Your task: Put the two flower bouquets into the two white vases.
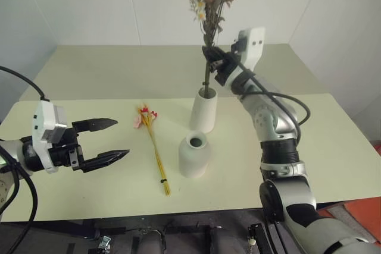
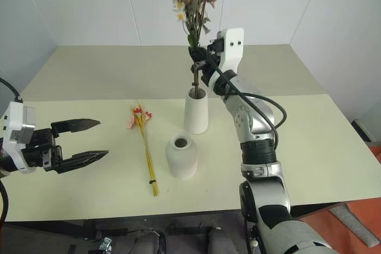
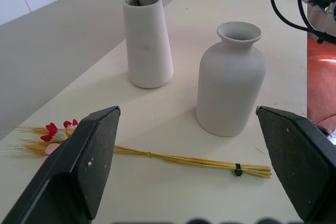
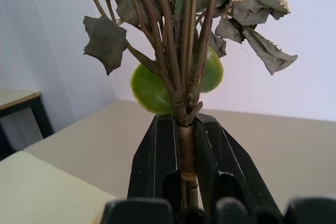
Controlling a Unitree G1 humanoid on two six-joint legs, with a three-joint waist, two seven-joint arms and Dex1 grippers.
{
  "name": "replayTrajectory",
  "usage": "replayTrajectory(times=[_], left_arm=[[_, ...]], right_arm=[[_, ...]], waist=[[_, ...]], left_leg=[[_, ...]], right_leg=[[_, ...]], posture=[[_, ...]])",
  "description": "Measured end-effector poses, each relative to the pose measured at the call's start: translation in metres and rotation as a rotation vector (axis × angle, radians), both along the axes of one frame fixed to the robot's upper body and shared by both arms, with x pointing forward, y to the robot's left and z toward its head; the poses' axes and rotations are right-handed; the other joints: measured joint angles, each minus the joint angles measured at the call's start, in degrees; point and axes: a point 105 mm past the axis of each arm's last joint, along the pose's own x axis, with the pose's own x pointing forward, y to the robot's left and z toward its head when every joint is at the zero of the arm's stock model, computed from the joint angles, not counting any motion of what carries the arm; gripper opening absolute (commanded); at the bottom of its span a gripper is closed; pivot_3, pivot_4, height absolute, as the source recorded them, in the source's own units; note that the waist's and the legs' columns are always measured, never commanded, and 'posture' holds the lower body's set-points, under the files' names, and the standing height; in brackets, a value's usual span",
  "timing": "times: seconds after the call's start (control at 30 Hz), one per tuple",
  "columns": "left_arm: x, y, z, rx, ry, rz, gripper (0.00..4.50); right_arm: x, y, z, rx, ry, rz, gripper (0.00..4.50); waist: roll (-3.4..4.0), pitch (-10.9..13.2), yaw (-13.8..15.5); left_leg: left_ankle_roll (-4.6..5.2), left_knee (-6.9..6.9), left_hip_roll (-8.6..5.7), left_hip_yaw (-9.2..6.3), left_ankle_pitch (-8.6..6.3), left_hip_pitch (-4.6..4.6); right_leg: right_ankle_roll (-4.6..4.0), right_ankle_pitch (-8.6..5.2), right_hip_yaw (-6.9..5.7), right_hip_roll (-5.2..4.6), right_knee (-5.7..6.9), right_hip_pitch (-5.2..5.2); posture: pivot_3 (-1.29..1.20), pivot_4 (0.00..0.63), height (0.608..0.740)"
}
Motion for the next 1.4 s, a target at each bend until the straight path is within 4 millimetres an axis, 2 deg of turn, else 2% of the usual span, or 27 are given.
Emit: replayTrajectory(times=[0.13, 0.3, 0.47, 0.57, 0.67, 0.83, 0.93, 0.97, 1.07, 1.2, 1.23, 1.33, 1.4], left_arm=[[-0.001, -0.001, 0.001, 0.003, -0.001, -0.002, 4.5], [-0.001, 0.0, 0.003, 0.013, 0.002, -0.003, 4.5], [0.001, 0.001, 0.002, 0.018, 0.016, 0.0, 4.5], [0.006, 0.003, -0.005, 0.023, 0.044, 0.019, 4.5], [0.012, 0.001, -0.019, 0.047, 0.08, 0.044, 4.5], [0.031, -0.005, -0.043, 0.117, 0.129, 0.158, 4.5], [0.052, -0.016, -0.054, 0.122, 0.202, 0.276, 4.5], [0.062, -0.025, -0.058, 0.121, 0.251, 0.322, 4.5], [0.075, -0.045, -0.073, 0.168, 0.375, 0.399, 4.5], [0.087, -0.069, -0.093, 0.22, 0.511, 0.481, 4.5], [0.087, -0.071, -0.1, 0.254, 0.549, 0.508, 4.5], [0.1, -0.073, -0.103, 0.306, 0.565, 0.601, 4.5], [0.107, -0.07, -0.104, 0.323, 0.562, 0.651, 4.11]], right_arm=[[-0.001, -0.001, -0.016, -0.002, 0.033, -0.004, 0.2], [-0.004, -0.005, -0.028, 0.012, 0.055, -0.027, 1.81], [-0.017, -0.016, -0.033, -0.002, 0.036, -0.055, 3.57], [-0.026, -0.026, -0.039, -0.03, 0.039, -0.07, 4.49], [-0.039, -0.035, -0.043, -0.085, 0.043, -0.054, 4.49], [-0.071, -0.051, -0.046, -0.222, 0.041, 0.048, 4.49], [-0.091, -0.068, -0.054, -0.312, 0.077, 0.101, 4.49], [-0.098, -0.075, -0.056, -0.348, 0.096, 0.119, 4.49], [-0.114, -0.083, -0.051, -0.431, 0.09, 0.174, 4.49], [-0.128, -0.092, -0.051, -0.505, 0.113, 0.259, 4.49], [-0.131, -0.094, -0.052, -0.516, 0.119, 0.279, 4.49], [-0.138, -0.099, -0.055, -0.566, 0.143, 0.33, 4.49], [-0.142, -0.104, -0.058, -0.592, 0.161, 0.36, 4.5]], waist=[[0.0, 0.0, 0.0], [0.0, 0.0, 0.0], [0.0, 0.0, 0.1], [0.0, 0.0, 0.2], [0.0, 0.0, 0.2], [-0.01, 0.0, 0.5], [-0.02, 0.0, 1.4], [-0.04, 0.0, 2.0], [-0.08, 0.0, 1.9], [-0.11, 0.0, 1.5], [-0.11, 0.0, 1.4], [-0.09, 0.0, 1.5], [-0.09, 0.0, 1.5]], left_leg=[[0.0, 0.0, 0.01, 0.0, 0.0, 0.0], [0.0, 0.0, 0.01, 0.0, 0.0, -0.01], [0.0, 0.0, 0.0, 0.0, 0.0, 0.01], [0.0, 0.0, 0.0, 0.0, 0.0, 0.01], [0.0, 0.01, -0.01, 0.01, 0.0, 0.02], [0.0, 0.0, 0.0, 0.0, 0.0, 0.03], [0.0, 0.07, -0.06, 0.0, 0.0, 0.04], [0.0, 0.16, -0.07, -0.03, 0.0, 0.04], [0.0, 0.18, -0.11, -0.06, 0.0, 0.1], [0.01, 0.17, -0.18, -0.16, 0.0, 0.09], [0.01, 0.16, -0.18, -0.2, 0.0, 0.1], [0.01, 0.16, -0.22, -0.28, 0.0, 0.24], [0.01, 0.15, -0.23, -0.29, 0.0, 0.55]], right_leg=[[0.0, 0.0, 0.0, 0.01, 0.0, 0.0], [0.0, 0.0, 0.0, 0.0, -0.02, 0.0], [0.01, -0.01, 0.0, 0.0, -0.02, 0.02], [0.01, -0.01, -0.01, -0.01, -0.03, 0.03], [0.01, -0.01, 0.0, -0.01, -0.02, 0.03], [0.16, -0.1, 0.0, 0.0, -0.03, 0.06], [0.46, -0.23, 0.0, -0.03, -0.04, 0.14], [0.52, -0.21, -0.02, -0.03, -0.05, 0.2], [0.57, -0.19, 0.02, -0.02, -0.13, 0.29], [0.58, -0.19, 0.06, 0.02, -0.12, 0.27], [0.57, -0.19, 0.08, 0.05, -0.12, 0.27], [0.57, -0.19, 0.09, 0.06, -0.07, 0.36], [0.56, -0.2, 0.1, 0.06, -0.11, 0.66]], posture=[[0.0, 0.15, 0.74], [0.0, 0.15, 0.74], [0.0, 0.15, 0.74], [0.0, 0.15, 0.74], [0.0, 0.15, 0.74], [0.0, 0.15, 0.74], [0.0, 0.15, 0.74], [0.0, 0.15, 0.74], [0.0, 0.15, 0.74], [0.0, 0.15, 0.74], [0.0, 0.15, 0.74], [0.0, 0.15, 0.74], [0.0, 0.15, 0.74]])
